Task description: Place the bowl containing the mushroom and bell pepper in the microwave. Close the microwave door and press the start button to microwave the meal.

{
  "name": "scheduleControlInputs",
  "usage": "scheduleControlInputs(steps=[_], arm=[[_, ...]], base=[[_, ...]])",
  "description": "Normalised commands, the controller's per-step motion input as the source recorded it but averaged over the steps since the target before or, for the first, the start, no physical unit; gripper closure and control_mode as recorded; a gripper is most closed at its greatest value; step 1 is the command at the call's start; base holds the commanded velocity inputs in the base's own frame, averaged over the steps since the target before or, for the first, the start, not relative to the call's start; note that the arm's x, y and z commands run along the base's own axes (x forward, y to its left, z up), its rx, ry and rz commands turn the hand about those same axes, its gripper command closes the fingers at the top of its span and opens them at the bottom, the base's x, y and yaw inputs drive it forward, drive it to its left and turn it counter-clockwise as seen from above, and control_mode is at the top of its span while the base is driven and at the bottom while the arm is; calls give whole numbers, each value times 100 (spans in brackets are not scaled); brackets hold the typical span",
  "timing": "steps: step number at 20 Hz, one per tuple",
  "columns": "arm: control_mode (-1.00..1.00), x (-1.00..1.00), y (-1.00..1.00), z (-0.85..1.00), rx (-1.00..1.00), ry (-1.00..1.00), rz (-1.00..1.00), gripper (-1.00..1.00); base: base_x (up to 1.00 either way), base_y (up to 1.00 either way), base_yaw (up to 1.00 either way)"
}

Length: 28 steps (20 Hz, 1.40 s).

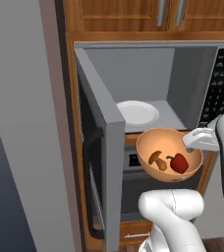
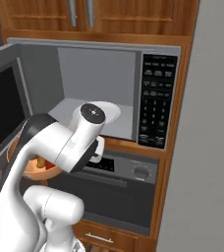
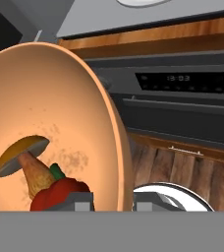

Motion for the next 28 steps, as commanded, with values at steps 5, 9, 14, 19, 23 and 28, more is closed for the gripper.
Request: scheduleControlInputs(steps=[5, 9, 14, 19, 23, 28], arm=[[100, 0, 0, 0, 0, 0, 0, 100], [100, 0, 0, 0, 0, 0, 0, 100], [100, 0, 0, 0, 0, 0, 0, 100], [100, 0, 0, 0, 0, 0, 0, 100], [-100, 35, -36, 0, 3, 0, 0, 100], [-100, 61, -30, 0, 4, -3, -4, 100]], base=[[-15, -31, 18], [-29, -14, 16], [-41, -10, 14], [-6, -21, 5], [4, -11, 0], [0, 0, 0]])
